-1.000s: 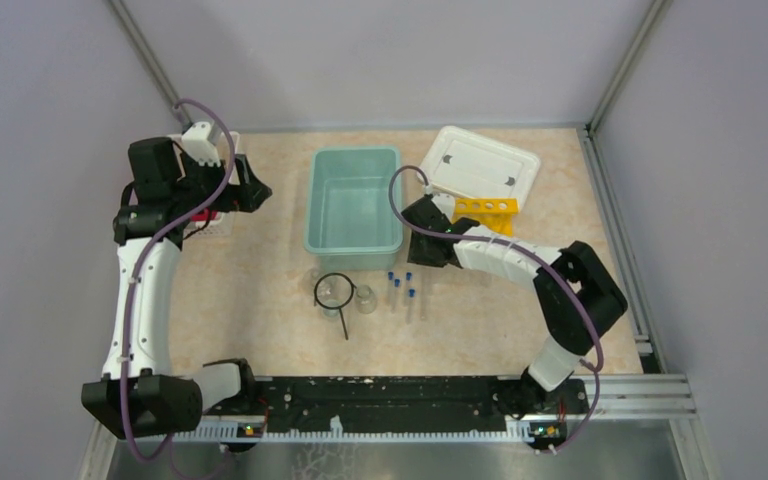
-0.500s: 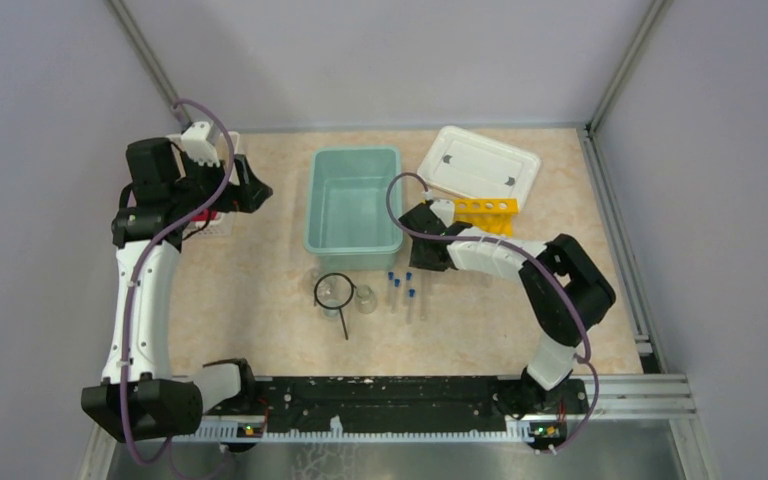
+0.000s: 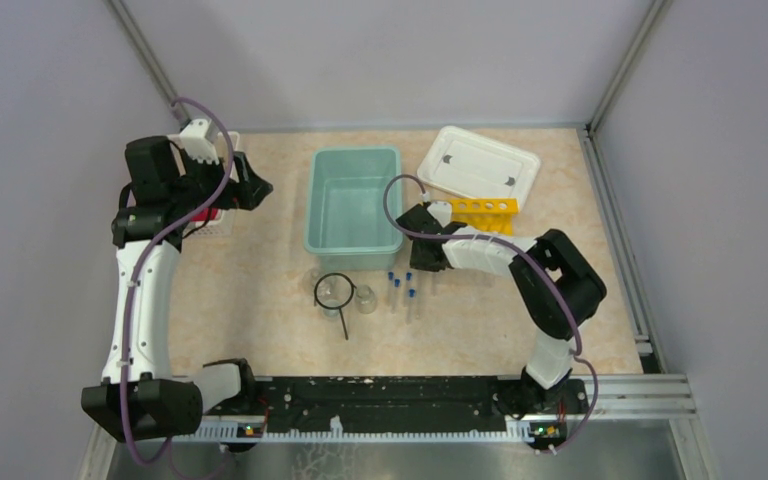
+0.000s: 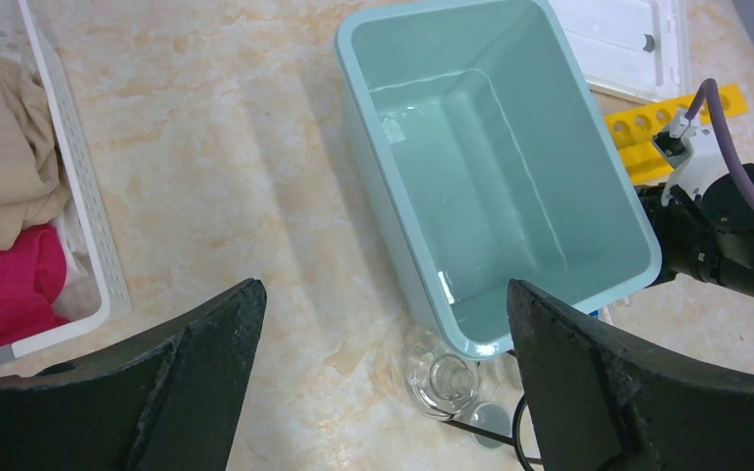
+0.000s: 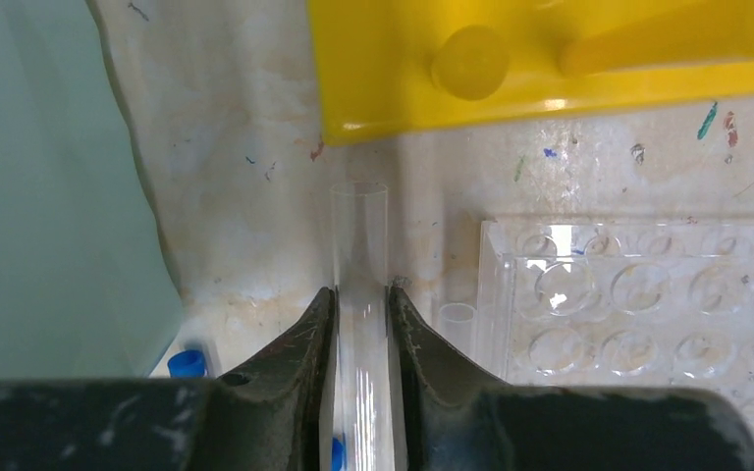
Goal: Organize the chemistry lab equipment
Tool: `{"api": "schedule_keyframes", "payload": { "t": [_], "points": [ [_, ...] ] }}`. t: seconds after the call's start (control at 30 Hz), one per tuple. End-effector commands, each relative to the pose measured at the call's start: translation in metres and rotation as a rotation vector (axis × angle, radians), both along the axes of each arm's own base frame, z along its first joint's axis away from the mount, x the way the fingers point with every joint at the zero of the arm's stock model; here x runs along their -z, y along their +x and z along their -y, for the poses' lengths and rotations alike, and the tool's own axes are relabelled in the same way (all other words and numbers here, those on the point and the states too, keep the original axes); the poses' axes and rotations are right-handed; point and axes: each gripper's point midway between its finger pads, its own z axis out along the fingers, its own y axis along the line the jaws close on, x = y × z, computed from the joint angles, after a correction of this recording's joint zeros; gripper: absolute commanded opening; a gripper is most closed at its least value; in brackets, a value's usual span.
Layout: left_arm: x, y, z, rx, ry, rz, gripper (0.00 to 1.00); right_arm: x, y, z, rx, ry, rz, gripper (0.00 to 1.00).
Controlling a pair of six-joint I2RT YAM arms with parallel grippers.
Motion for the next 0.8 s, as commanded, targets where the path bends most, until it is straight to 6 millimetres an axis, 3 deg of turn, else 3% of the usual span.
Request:
{"api": "schedule_keyframes", "payload": {
  "t": [0.0,0.1,0.27,0.5,0.63,0.77],
  "points": [
    [-0.014,-0.002,0.006,0.033,-0.018,0.056,0.99,0.001,0.001,-0.008,-0.006,0.007,-0.019,0.13],
    [-0.016,-0.005,0.010,0.066,-0.022,0.064,0.99,-0.022,0.003,-0.010,-0.003,0.030,0.014,0.07],
    [-0.013,-0.009,0.017,0.122,-0.019,0.047,0.99,-0.080,-0.001,-0.003,0.002,0.094,0.129,0.00],
    [-0.017,-0.015,0.035,0.239,-0.073,0.044,0.99,-0.164,-0.016,0.005,-0.016,0.170,0.289,0.00],
    [-0.026,-0.023,0.047,0.311,-0.102,0.056,0.99,-0.222,-0.019,-0.004,-0.045,0.231,0.410,0.00],
    [-0.030,-0.039,0.071,0.419,-0.114,0.064,0.99,-0.283,-0.024,-0.031,-0.108,0.300,0.528,0.00]
  ]
}}
